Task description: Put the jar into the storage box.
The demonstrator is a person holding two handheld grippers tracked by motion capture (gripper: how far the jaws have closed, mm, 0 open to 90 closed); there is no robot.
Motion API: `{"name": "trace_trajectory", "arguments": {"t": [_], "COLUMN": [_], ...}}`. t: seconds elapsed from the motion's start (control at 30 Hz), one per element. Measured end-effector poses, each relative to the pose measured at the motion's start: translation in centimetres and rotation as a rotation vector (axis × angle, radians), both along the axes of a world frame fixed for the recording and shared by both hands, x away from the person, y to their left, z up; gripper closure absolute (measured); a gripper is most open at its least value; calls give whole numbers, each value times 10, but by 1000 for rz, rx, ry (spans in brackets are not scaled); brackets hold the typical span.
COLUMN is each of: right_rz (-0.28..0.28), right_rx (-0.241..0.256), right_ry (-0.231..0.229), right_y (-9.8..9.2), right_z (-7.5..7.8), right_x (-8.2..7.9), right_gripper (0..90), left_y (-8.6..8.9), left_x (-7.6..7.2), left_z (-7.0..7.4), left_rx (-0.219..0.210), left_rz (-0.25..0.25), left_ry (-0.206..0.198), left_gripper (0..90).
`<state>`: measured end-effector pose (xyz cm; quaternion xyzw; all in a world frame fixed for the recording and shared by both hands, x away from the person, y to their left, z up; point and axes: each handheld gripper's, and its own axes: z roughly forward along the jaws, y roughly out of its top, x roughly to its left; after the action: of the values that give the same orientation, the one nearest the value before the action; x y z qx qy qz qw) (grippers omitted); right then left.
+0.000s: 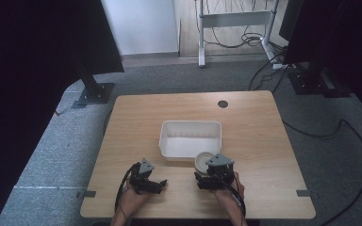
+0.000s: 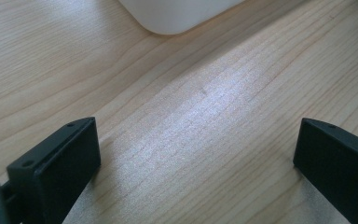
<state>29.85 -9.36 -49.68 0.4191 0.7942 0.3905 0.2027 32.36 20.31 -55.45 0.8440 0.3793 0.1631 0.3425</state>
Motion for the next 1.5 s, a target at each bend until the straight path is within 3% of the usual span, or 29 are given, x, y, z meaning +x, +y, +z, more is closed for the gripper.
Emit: {"name": "trace_trajectory", "arguments": {"t": [1.03,1.5], "right_rz": [-10,-23], "right_rx": [2,3], "right_ry": [-19,-23], "right_y": [20,28], "right_z": [15,14], "right_x": [33,49], "right_gripper": [90,90], "left_y": [0,0], "left_x": [0,0], "left_z": [0,0], "left_rx": [0,-1], "left_rz": [0,1], "left_ry": [0,0], "left_gripper": [3,3]}}
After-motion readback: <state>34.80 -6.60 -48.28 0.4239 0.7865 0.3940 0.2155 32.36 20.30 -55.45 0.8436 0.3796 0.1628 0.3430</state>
